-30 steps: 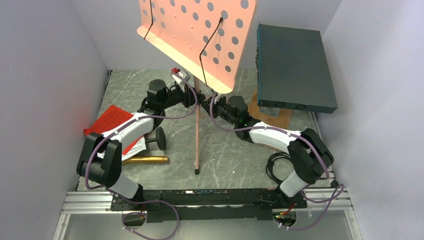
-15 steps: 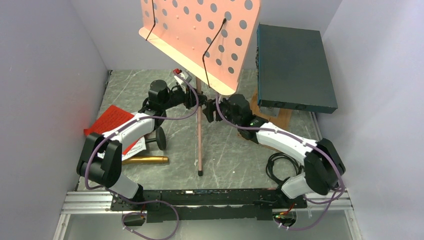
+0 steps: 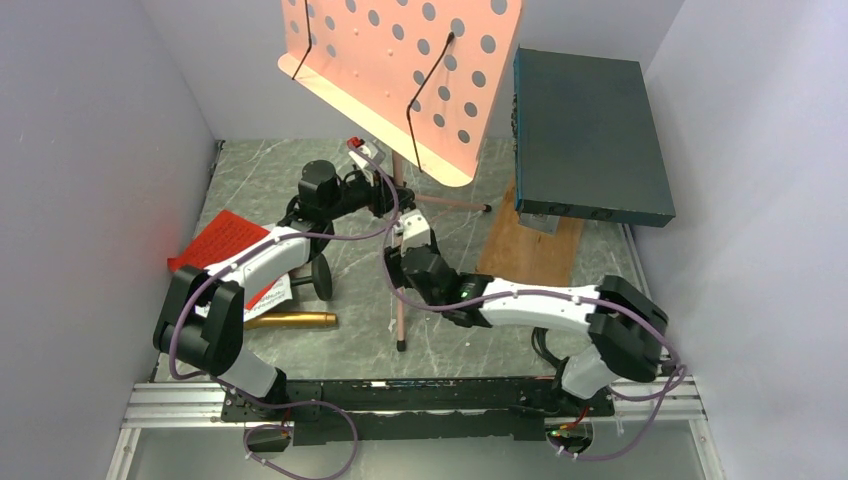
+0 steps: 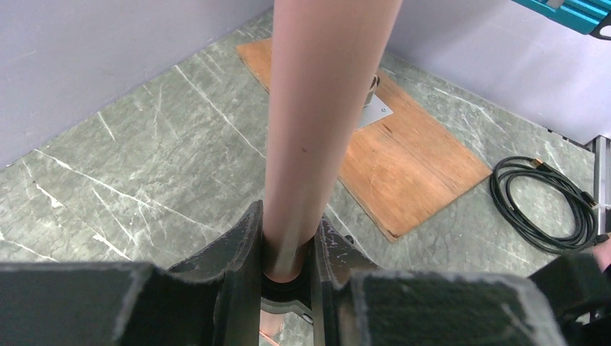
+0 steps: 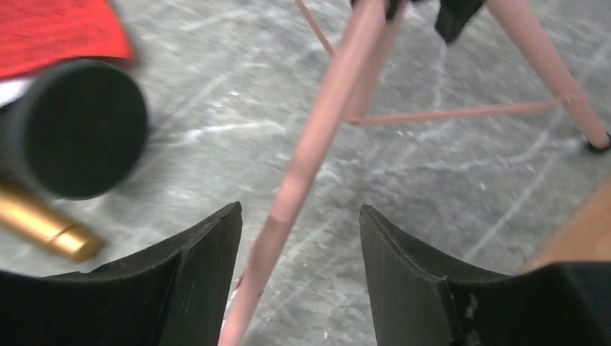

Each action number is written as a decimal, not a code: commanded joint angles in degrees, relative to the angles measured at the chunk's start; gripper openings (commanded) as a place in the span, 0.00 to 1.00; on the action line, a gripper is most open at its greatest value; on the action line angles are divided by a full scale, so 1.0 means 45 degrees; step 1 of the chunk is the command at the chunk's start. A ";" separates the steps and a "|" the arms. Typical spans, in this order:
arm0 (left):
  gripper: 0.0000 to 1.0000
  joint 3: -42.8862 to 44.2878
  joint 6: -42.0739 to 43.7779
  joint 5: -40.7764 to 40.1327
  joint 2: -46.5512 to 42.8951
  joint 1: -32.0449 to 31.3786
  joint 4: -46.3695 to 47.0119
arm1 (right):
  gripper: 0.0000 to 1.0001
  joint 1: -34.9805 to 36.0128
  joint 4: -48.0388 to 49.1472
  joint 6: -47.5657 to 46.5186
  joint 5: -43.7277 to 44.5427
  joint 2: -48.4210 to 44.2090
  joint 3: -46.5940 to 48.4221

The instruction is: Set up the instrument practice props

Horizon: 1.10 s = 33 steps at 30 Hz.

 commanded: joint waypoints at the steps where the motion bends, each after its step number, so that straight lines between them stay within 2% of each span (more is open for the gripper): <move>1: 0.00 0.0302 -0.1498 -0.0425 -0.0662 -0.0235 0.0003 | 0.56 0.0428 -0.0403 0.0752 0.4393 0.1103 0.0663; 6: 0.00 0.0208 -0.1352 -0.1343 -0.0864 -0.0274 -0.0298 | 0.24 0.0352 0.0658 0.0238 0.4082 0.1024 -0.0500; 10: 0.00 0.0118 -0.1331 -0.2444 -0.1218 -0.0387 -0.0620 | 0.00 -0.0122 0.1475 -0.0860 0.1656 0.0233 -0.1746; 14: 0.00 -0.0007 -0.1533 -0.4612 -0.1542 -0.1014 -0.1366 | 0.00 -0.1505 0.1758 0.0241 -0.1380 -0.0534 -0.2996; 17: 0.00 0.0183 -0.1216 -0.5615 -0.1536 -0.1783 -0.2085 | 0.00 -0.2164 0.2210 0.0444 -0.2276 -0.1007 -0.3885; 26: 0.00 0.0787 -0.2300 -0.4955 -0.0422 -0.2050 -0.2658 | 0.00 -0.2971 0.1505 0.0053 -0.1887 -0.2186 -0.4993; 33: 0.00 0.0674 -0.2585 -0.5169 -0.0415 -0.2169 -0.2524 | 0.00 -0.3065 0.0846 -0.0388 -0.1137 -0.3372 -0.5725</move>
